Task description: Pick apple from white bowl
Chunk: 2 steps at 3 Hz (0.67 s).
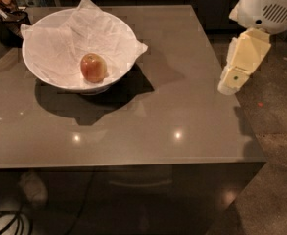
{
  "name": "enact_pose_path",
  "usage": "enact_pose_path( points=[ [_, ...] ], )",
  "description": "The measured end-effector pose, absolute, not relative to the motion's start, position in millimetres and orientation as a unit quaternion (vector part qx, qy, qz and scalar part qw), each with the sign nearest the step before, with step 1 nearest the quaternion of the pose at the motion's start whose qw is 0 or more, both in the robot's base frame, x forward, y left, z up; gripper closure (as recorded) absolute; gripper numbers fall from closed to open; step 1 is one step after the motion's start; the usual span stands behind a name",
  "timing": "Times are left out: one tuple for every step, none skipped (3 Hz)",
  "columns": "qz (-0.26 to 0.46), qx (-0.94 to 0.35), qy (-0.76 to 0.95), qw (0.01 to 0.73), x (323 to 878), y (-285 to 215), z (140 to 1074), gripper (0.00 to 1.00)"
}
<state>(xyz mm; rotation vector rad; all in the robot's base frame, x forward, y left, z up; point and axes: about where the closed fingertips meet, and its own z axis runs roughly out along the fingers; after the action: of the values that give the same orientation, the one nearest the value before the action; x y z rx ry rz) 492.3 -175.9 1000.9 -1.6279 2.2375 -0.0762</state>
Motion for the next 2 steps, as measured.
enact_pose_path(
  points=[
    [-0.028, -0.578, 0.793, 0.188, 493.0, -174.7, 1002.2, 0.00],
    [0.003, -0.554, 0.807, 0.206, 511.3, -164.6, 1005.8, 0.00]
  ],
)
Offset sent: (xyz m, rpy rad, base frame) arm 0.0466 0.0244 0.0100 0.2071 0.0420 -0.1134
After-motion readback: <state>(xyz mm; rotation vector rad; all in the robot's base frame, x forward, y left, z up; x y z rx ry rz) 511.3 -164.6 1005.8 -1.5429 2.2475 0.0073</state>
